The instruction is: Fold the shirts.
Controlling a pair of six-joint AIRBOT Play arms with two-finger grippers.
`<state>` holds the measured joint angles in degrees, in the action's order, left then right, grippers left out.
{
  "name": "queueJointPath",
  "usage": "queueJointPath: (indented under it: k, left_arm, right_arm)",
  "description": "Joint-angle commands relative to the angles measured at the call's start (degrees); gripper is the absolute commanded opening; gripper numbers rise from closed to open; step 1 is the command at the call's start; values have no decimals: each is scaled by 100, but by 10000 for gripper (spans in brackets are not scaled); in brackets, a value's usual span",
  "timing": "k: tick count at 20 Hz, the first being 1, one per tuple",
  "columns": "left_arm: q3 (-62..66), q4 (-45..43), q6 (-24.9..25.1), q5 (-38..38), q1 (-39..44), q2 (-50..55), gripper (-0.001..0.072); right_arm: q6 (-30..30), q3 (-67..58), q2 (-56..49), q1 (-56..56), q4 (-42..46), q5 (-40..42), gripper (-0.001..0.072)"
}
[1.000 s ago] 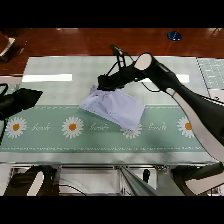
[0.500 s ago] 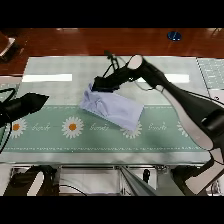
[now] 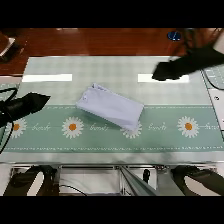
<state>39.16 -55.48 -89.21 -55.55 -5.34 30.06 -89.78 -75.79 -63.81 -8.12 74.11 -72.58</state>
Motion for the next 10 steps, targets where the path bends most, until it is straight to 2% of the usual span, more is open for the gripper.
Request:
queueJointPath:
  k: [1, 3, 5, 8, 10]
  left_arm:
    - [-48, 0, 2, -4, 2, 2, 18]
    - [-190, 0, 0, 0, 2, 4, 18]
    - [-385, 4, -2, -4, 2, 2, 18]
    - [-557, 9, -4, -4, 2, 2, 18]
    - [-579, 9, -2, 2, 2, 7, 18]
  right_arm:
    - [-1338, 2745, 2168, 754, 949, 1458, 413]
    - [-2111, 4470, 2938, 970, 284, 2365, 413]
    - [-2048, 5654, 3069, 979, -1049, 3010, 413]
    - [-970, 6186, 2474, 979, -2520, 3239, 413]
    - [109, 6181, 1749, 979, -3646, 3156, 413]
